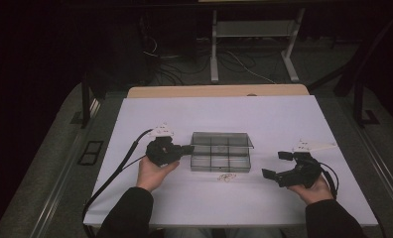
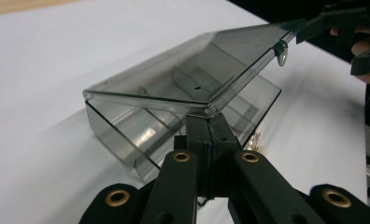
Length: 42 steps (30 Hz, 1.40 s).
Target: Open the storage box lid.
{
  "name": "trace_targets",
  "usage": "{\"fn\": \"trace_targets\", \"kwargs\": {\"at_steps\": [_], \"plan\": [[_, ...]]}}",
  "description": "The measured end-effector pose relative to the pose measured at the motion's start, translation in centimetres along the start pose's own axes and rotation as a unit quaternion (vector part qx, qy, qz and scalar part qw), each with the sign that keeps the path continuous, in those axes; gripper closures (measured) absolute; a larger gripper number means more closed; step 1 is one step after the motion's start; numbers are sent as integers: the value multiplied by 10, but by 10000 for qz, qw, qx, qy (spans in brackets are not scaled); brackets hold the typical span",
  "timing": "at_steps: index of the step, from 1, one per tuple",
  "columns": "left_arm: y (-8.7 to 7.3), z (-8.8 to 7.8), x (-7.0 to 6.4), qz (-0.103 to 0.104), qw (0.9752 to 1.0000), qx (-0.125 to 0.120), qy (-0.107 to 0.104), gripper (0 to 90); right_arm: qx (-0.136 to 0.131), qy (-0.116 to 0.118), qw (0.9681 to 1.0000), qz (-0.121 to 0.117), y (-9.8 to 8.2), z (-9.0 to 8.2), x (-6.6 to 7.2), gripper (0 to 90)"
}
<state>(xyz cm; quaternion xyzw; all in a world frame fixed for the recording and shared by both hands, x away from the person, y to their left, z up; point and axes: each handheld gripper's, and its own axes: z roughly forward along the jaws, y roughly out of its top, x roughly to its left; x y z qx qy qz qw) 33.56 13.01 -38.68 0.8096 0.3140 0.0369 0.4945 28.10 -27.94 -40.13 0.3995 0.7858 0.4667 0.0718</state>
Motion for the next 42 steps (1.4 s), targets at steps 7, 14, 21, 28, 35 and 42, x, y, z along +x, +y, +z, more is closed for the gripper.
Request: {"fn": "trace_targets", "kwargs": {"at_steps": [7, 14, 21, 28, 35, 42], "plan": [[14, -1, 2, 38, 10000, -58, 21, 892, -79, 62, 9999, -119, 23, 4, -1, 9], [23, 3, 3, 58, 10000, -37, 36, 892, -26, 116, 9996, -258, 40, 14, -1, 9], [27, 5, 8, -27, 9999, -104, 52, 892, 30, 165, 9991, -380, 57, 29, -2, 9], [33, 5, 10, 13, 9999, -70, 86, 892, 51, 168, 9992, -360, 70, 40, -8, 48], [42, 7, 12, 3, 9999, -96, 99, 892, -140, 343, 9987, -348, 77, 40, -17, 177], [49, 10, 15, 25, 9999, -88, 118, 892, -203, 411, 9979, -459, 87, 43, -23, 360]]}}
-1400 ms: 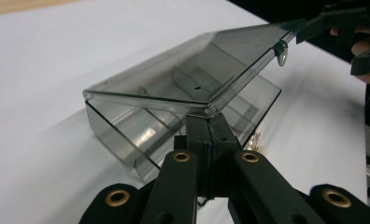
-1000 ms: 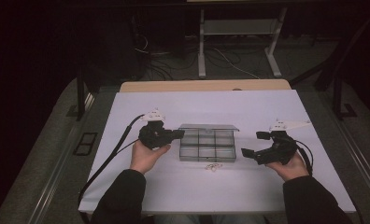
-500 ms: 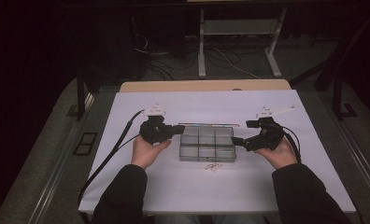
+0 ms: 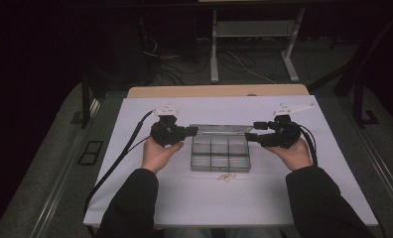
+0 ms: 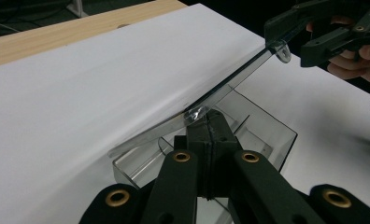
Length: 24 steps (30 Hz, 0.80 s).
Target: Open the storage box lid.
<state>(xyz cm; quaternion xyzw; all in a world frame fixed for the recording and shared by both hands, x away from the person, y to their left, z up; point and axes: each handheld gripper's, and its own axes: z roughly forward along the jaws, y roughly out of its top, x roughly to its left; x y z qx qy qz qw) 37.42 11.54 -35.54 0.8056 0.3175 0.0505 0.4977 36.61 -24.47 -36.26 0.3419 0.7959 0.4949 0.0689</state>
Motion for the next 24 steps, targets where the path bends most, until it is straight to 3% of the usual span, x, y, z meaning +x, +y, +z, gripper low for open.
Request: {"fn": "trace_targets", "kwargs": {"at_steps": [13, 24], "plan": [[7, 3, 9, -62, 10000, -45, 26, 892, -130, -17, 9999, -103, 13, 9, -8, 561], [10, 6, 16, -120, 9999, -89, 3, 891, -200, -9, 9998, -91, 17, 12, -13, 654]]}}
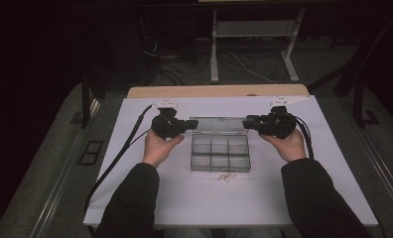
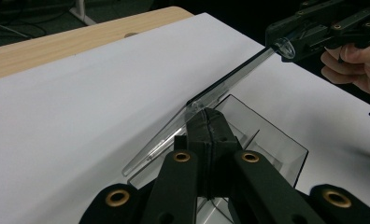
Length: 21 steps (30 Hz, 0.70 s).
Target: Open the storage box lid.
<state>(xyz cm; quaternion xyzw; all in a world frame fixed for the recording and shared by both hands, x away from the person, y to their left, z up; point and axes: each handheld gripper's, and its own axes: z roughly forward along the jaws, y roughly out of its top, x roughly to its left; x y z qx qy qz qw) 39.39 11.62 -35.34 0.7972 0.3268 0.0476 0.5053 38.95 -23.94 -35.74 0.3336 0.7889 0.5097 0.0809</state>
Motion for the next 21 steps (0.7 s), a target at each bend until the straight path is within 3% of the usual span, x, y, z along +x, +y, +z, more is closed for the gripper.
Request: {"fn": "trace_targets", "kwargs": {"at_steps": [8, 16, 21], "plan": [[-1, -2, 1, 54, 9999, 66, 54, 891, 74, 19, 10000, -25, 3, 0, -3, 667], [-8, -15, 5, 8, 9996, 182, 206, 870, 147, 25, 9999, -25, 6, 0, -4, 671], [-5, -23, 11, -58, 9993, 82, 349, 794, 147, 33, 9999, 10, 7, 0, -5, 671]]}}
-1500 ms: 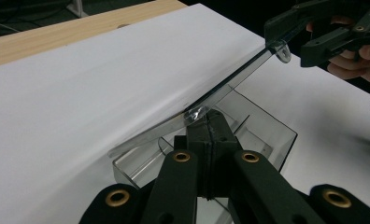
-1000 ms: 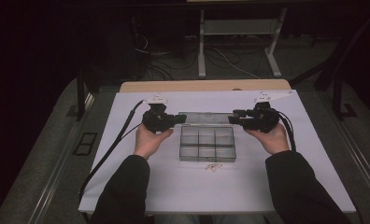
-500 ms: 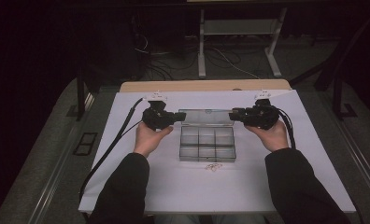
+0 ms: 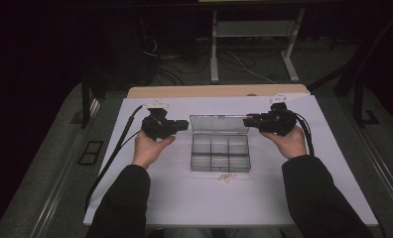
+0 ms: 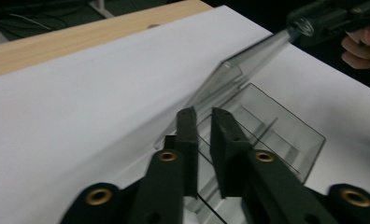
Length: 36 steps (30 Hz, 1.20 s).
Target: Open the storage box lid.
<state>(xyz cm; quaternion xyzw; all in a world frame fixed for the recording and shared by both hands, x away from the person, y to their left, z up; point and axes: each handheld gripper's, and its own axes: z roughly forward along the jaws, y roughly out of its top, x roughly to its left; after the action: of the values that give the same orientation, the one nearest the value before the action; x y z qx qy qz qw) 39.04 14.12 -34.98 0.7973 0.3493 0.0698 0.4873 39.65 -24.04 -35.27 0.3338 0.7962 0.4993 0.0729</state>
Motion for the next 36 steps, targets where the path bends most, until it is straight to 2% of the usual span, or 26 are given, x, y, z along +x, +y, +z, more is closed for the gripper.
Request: {"fn": "trace_targets", "kwargs": {"at_steps": [10, 15, 22, 26, 29, 36], "plan": [[1, 11, 10, -85, 9999, -57, -25, 582, -16, 43, 10000, 53, 0, 0, -2, 673], [0, 21, 12, -1, 9999, 82, -72, 531, -12, 49, 10000, 58, 1, 0, -3, 673], [10, 28, 10, 23, 9995, -106, -290, 530, -26, 46, 10000, 61, 2, 1, -4, 676], [13, 31, 9, 41, 9991, -181, -394, 584, -63, 22, 10000, 66, 4, 0, -5, 676], [13, 32, 10, 12, 9990, -228, -381, 646, -91, -5, 9999, 80, 4, 0, -5, 676], [14, 33, 14, -29, 9989, -287, -366, 670, 0, -28, 9997, 246, -4, 3, -14, 675]]}}
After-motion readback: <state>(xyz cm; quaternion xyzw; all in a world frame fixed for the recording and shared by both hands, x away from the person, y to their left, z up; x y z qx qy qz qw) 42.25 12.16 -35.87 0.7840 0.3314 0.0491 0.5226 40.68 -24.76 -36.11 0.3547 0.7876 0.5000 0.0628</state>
